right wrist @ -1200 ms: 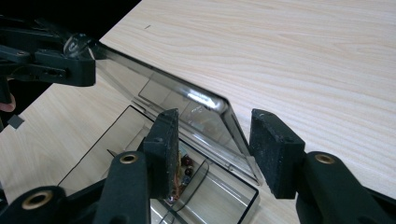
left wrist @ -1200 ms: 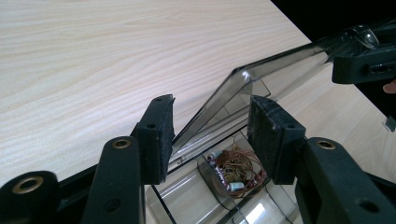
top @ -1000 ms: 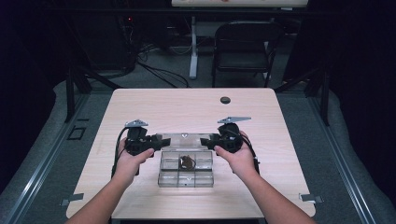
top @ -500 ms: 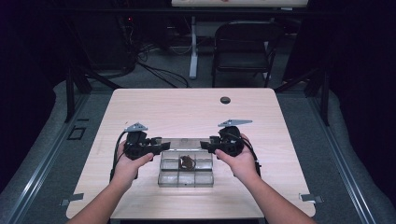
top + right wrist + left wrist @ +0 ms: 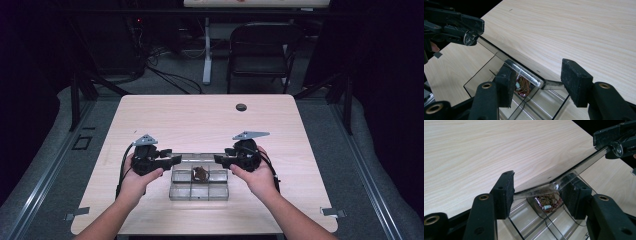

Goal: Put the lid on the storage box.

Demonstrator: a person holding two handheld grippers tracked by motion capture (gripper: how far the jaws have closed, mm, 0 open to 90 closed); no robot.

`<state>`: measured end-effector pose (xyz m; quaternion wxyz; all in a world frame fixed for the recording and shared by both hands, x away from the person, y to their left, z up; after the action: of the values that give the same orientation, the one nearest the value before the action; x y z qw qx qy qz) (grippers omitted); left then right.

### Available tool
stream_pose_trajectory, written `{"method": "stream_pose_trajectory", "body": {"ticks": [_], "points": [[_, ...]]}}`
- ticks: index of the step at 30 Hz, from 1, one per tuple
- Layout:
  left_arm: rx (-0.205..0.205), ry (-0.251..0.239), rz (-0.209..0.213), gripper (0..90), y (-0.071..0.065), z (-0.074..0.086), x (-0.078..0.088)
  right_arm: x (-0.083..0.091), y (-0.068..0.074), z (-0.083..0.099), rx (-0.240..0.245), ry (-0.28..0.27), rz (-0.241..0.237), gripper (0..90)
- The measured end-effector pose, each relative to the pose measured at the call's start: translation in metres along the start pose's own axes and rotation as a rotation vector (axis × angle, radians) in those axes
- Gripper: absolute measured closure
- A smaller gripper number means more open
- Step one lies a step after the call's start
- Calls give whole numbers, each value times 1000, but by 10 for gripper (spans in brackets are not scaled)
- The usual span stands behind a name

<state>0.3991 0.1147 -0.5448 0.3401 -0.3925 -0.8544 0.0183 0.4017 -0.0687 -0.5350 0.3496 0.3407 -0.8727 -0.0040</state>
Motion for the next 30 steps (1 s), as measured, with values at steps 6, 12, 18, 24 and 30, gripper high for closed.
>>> {"method": "stream_pose_trajectory", "body": {"ticks": [6,12,18,24,30], "points": [[-6,5,-4,470,0,4,3,1,2,2,16,-4,4,457],[-9,-1,-3,473,0,6,5,2,4,5,24,-2,5,450],[-5,-10,-1,493,0,10,10,3,5,7,37,-5,12,448],[-6,-18,3,526,-2,13,17,3,6,10,53,-9,19,442],[-1,-21,13,558,-8,17,21,5,7,15,84,-5,28,437]]}}
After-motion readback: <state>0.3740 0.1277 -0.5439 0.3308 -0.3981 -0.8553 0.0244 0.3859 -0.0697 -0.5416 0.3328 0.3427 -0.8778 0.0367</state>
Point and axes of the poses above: each handheld gripper's, and its own axes: x roughly backward along the jaws, z roughly out of its underside, y roughly to its left, the point moved 10 cm from there along -x, roughly forward along the jaws, and after that the axes turned 2 degrees about z, right-handed, at the moved point
